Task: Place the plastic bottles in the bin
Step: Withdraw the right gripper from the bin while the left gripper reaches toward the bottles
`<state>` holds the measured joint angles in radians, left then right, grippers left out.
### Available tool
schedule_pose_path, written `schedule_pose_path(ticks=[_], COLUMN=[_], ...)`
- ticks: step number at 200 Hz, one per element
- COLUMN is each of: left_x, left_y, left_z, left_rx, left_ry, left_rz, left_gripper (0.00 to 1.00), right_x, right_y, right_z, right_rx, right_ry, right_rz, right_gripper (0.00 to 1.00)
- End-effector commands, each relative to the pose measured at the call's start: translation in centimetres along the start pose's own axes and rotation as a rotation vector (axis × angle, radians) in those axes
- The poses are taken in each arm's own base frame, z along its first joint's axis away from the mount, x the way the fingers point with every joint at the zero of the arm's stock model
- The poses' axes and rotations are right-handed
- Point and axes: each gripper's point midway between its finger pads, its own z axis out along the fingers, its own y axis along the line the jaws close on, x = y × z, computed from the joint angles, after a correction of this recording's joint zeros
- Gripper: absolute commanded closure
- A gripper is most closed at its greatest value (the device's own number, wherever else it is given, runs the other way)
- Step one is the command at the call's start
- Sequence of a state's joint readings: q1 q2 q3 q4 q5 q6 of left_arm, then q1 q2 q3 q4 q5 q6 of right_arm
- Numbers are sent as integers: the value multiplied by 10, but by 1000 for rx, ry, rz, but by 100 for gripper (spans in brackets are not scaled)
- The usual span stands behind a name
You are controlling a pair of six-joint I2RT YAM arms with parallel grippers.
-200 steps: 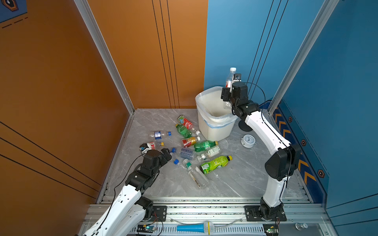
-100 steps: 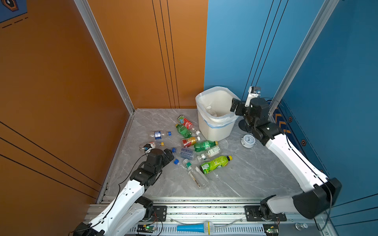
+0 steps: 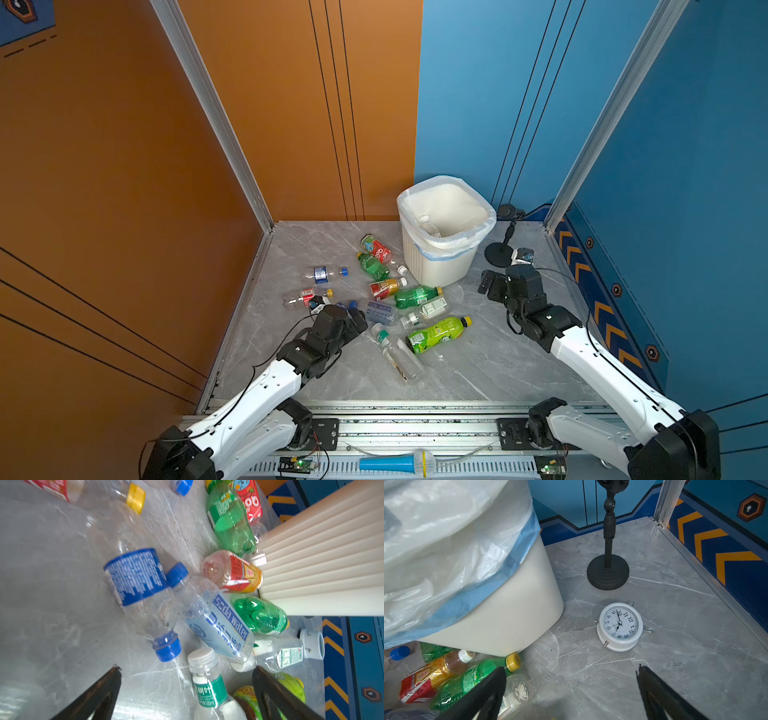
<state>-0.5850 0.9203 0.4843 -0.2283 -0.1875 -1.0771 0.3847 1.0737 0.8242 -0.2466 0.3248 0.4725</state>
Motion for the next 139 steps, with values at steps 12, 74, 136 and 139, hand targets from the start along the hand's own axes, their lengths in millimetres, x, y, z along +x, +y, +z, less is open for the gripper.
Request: schedule_pose_path(ticks=[12,74,136,139], left_x=[32,88,113,113], left_y=[-11,-32,-55,-55], left_z=[1,-6,1,2], left_rx=[-8,26,76,75], left_ry=[35,105,142,143], left_rz=[-34,5,13,14], left_gripper=[0,2,2,2], right_x=[-7,-3,9,10], right_y=[5,0,-7,-8], right_z=[2,-4,-11,-11], right_rx=[-23,-39,-61,-60], right_ry=[-3,-7,-2,-2], right_rz=[31,33,40,40], right_gripper=[0,0,0,0])
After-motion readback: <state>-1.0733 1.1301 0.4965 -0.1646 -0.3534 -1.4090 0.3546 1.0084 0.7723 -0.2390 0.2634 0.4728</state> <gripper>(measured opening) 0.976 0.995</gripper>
